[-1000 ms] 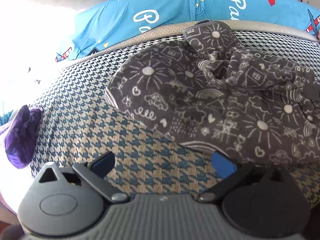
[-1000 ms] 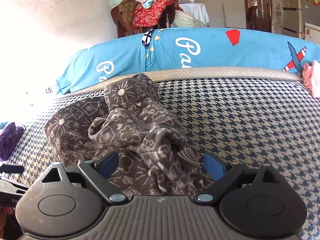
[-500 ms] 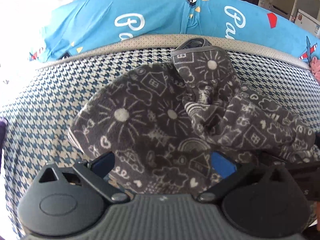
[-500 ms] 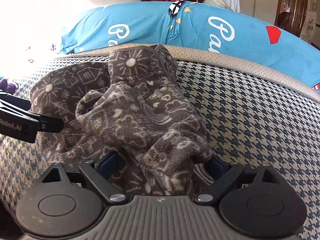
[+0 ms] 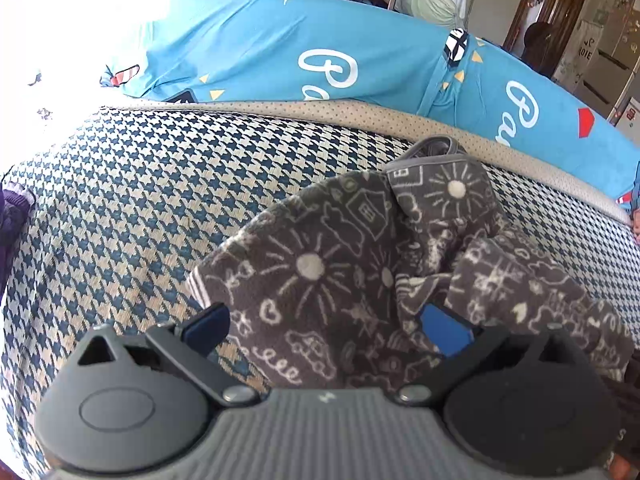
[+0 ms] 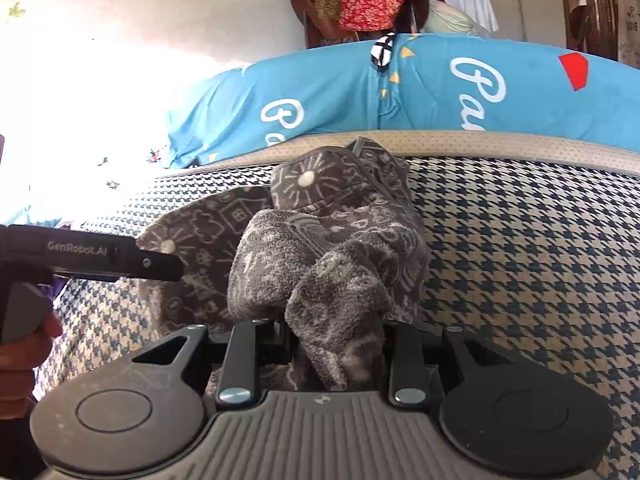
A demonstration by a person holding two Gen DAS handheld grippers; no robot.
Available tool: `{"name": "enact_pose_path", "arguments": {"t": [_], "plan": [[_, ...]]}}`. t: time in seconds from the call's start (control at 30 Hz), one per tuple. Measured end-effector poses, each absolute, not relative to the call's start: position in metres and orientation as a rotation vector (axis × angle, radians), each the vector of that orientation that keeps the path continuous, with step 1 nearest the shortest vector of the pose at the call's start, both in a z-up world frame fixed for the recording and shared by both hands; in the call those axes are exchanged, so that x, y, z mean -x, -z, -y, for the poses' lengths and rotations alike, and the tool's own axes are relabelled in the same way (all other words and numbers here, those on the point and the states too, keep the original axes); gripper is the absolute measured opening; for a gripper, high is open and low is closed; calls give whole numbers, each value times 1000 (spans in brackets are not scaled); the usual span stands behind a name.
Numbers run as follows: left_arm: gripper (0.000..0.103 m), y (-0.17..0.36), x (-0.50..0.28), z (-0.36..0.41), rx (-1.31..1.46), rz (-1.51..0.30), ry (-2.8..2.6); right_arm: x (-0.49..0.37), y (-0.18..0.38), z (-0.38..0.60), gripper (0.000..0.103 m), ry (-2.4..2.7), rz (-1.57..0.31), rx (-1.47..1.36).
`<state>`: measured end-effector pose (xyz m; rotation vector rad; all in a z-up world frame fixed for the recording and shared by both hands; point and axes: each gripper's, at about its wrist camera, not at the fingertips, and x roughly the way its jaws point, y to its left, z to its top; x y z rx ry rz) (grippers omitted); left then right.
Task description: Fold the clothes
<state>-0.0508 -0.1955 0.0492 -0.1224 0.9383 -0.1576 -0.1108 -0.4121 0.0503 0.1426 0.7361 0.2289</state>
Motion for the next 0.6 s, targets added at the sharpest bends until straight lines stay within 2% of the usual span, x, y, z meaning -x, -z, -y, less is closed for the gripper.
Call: {"name": "enact_pose_path", "arguments": {"t": [0.4,0.6], "plan": [[103,-55,58,174,220,-926,231,121,-52,358,28,-489,-671,-100],[103,-57,62,150,286,-895,222,124,-35,322,28,-596,-719,30]]}}
